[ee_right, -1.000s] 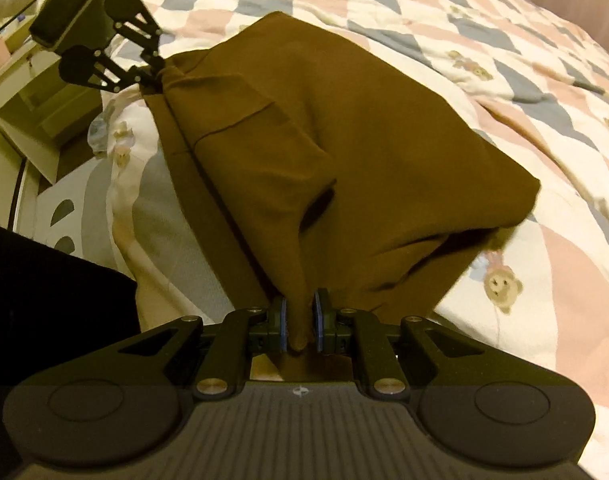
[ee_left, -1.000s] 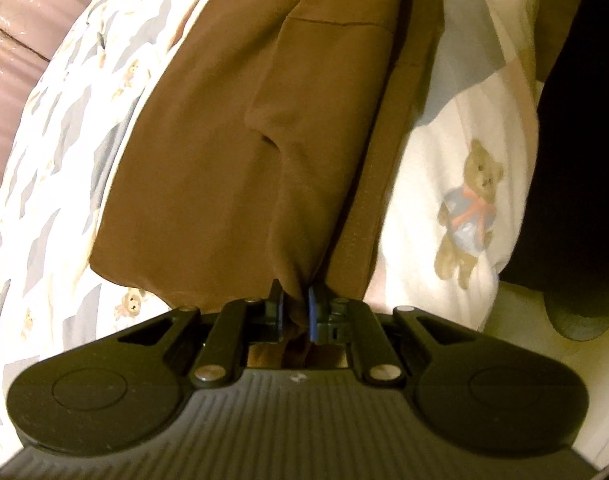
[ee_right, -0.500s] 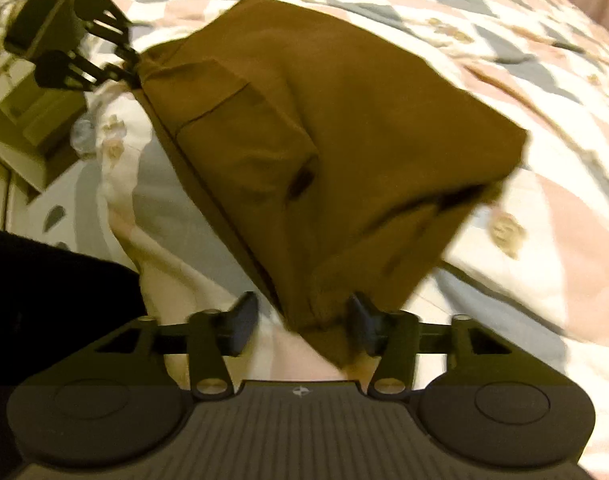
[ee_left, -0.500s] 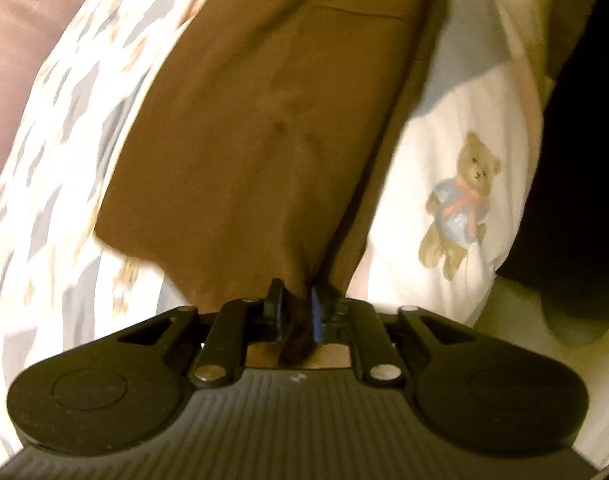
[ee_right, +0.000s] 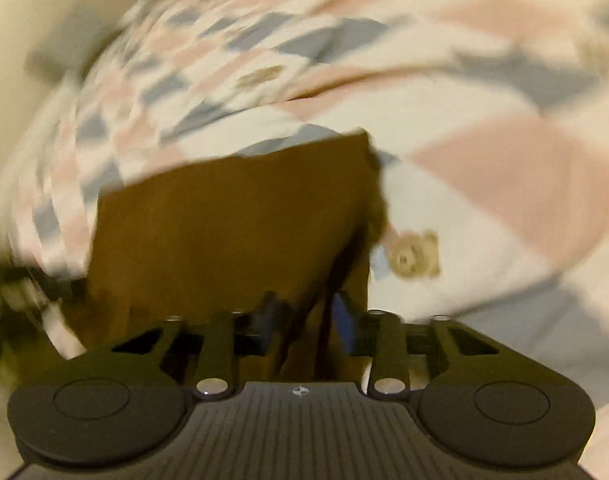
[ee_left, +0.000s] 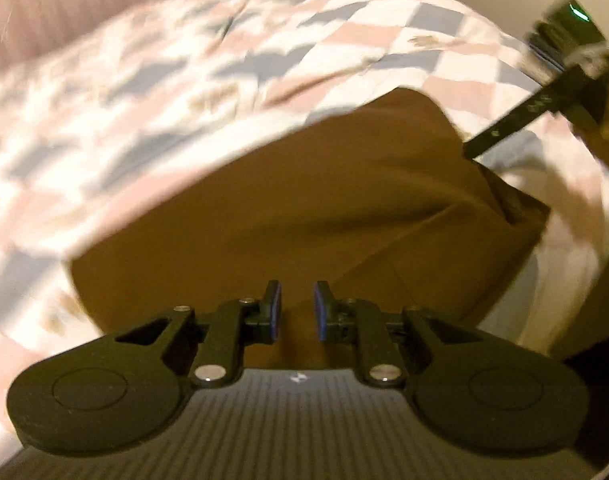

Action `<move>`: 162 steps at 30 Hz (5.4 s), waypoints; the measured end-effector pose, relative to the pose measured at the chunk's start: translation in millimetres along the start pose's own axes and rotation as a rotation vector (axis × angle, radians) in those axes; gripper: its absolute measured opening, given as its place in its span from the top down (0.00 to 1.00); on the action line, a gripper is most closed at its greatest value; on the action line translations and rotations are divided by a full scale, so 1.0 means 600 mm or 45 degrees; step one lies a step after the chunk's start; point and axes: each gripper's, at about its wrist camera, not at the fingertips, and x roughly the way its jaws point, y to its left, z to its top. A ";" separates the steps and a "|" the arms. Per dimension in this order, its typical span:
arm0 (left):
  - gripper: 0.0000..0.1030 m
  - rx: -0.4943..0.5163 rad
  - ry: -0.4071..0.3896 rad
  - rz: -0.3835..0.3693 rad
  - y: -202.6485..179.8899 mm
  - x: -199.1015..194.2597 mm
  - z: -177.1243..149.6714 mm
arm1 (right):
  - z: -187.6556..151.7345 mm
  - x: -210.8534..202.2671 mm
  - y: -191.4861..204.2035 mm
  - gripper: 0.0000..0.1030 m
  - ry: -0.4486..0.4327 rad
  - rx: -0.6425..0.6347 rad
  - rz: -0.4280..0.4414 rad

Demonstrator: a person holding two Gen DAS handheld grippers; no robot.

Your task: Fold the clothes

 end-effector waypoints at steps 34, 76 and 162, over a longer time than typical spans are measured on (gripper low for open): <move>0.83 -0.243 0.070 0.373 0.118 -0.052 -0.132 | 0.031 0.040 0.101 0.78 -0.060 -0.582 -0.309; 0.62 -0.028 0.140 0.917 -0.495 0.102 0.043 | -0.160 -0.027 -0.076 0.23 -0.295 -2.900 0.460; 0.94 -1.775 -0.700 0.292 0.024 -0.044 -0.215 | 0.339 0.417 0.456 0.94 1.060 -1.340 0.776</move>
